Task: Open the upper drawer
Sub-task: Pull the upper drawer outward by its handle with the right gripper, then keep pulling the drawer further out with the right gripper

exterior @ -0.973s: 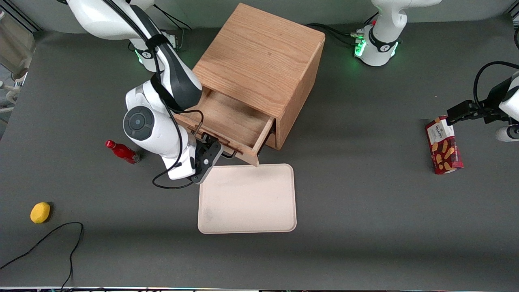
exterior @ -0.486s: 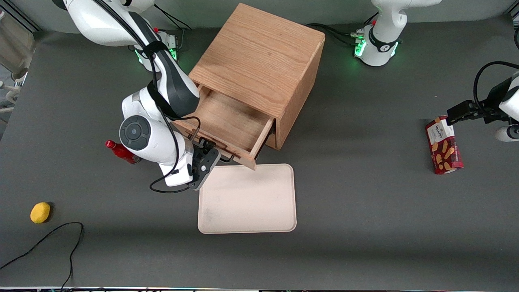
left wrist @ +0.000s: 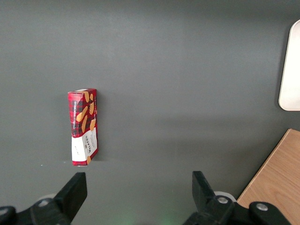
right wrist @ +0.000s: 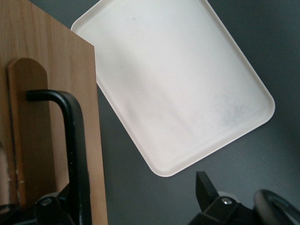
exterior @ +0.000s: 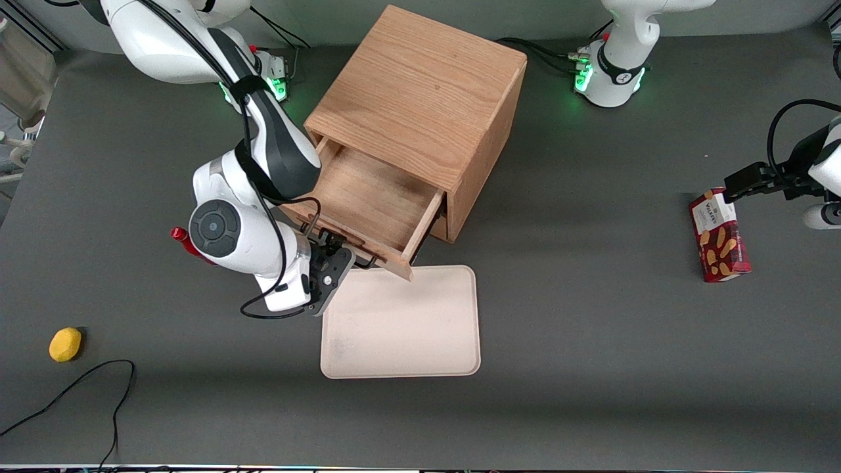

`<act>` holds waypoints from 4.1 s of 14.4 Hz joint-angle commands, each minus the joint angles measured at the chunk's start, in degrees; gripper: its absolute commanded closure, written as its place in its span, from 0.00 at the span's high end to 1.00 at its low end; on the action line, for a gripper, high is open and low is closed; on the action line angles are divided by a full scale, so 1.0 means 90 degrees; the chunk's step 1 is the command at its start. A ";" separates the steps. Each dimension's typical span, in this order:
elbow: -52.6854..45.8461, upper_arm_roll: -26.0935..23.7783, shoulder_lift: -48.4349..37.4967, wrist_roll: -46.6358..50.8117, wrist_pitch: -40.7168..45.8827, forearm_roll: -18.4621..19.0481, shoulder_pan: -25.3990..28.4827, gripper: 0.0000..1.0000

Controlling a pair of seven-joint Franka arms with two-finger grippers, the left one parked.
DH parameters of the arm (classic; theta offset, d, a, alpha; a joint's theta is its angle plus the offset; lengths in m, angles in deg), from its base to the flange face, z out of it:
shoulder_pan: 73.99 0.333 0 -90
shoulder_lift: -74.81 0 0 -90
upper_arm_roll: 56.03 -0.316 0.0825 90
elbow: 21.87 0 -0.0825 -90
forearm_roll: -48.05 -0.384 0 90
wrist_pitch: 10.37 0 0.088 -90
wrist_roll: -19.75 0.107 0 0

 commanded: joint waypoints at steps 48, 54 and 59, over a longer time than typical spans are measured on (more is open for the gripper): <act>-0.1210 0.0163 0.0879 -0.0584 0.0018 -0.0391 -0.0657 1.00; -0.1191 0.0163 0.0801 -0.0496 0.0047 -0.0430 -0.0648 1.00; -0.1356 0.0183 0.0557 -0.0466 0.0739 -0.0440 -0.0657 1.00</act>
